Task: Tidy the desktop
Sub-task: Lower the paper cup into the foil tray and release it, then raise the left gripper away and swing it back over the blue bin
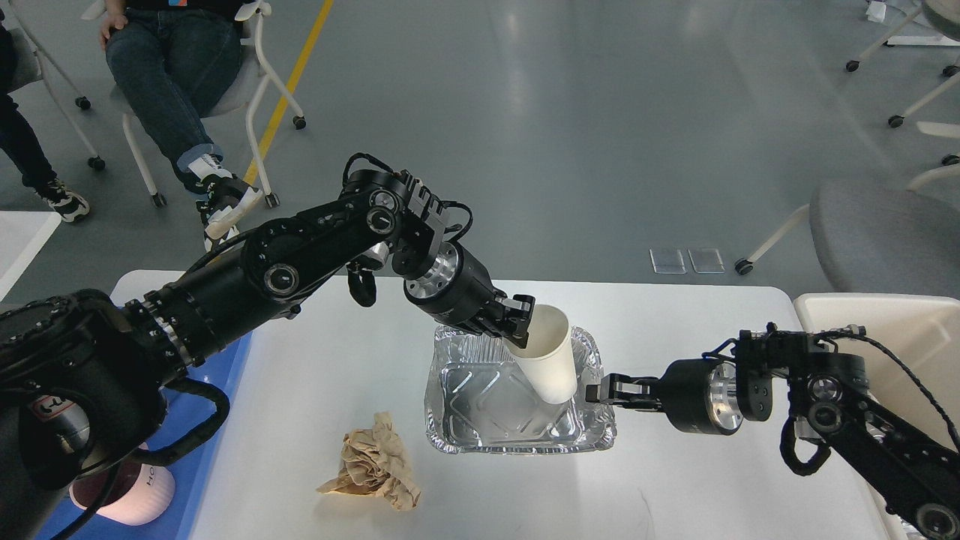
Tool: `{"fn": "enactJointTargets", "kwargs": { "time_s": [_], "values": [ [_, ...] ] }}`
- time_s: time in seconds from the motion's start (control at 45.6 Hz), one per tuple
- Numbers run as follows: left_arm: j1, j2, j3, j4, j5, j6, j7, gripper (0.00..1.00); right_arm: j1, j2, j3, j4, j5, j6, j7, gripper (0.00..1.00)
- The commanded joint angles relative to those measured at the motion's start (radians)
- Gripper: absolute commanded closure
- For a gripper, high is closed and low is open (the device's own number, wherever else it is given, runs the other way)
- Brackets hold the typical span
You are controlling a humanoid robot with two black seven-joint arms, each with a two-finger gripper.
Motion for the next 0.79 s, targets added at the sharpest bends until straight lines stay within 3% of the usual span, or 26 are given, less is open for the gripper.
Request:
{"fn": "enactJointTargets", "kwargs": {
  "time_s": [0.0,0.066,0.132,0.285,0.768],
  "values": [
    [-0.001,-0.001,-0.001,0.001,0.006,0.0,-0.007,0.52,0.0,0.0,0.0,0.0,0.0,0.0,0.0,1.0],
    [-0.007,-0.001,-0.001,0.001,0.003,0.0,-0.01,0.43,0.0,0.0,0.0,0.0,0.0,0.0,0.0,1.0],
    [-0.01,0.0,-0.002,0.001,0.0,0.0,-0.015,0.23,0.0,-0.002,0.0,0.002,0.002,0.0,0.0,1.0],
    [-0.013,0.002,-0.013,0.009,0.0,0.0,-0.015,0.04,-0.003,-0.002,0.001,0.005,0.002,0.0,0.0,1.0],
    [-0.053,0.049,-0.175,0.014,-0.044,0.013,-0.01,0.03,-0.006,-0.012,0.001,0.008,0.005,0.002,0.0,1.0]
  ]
}}
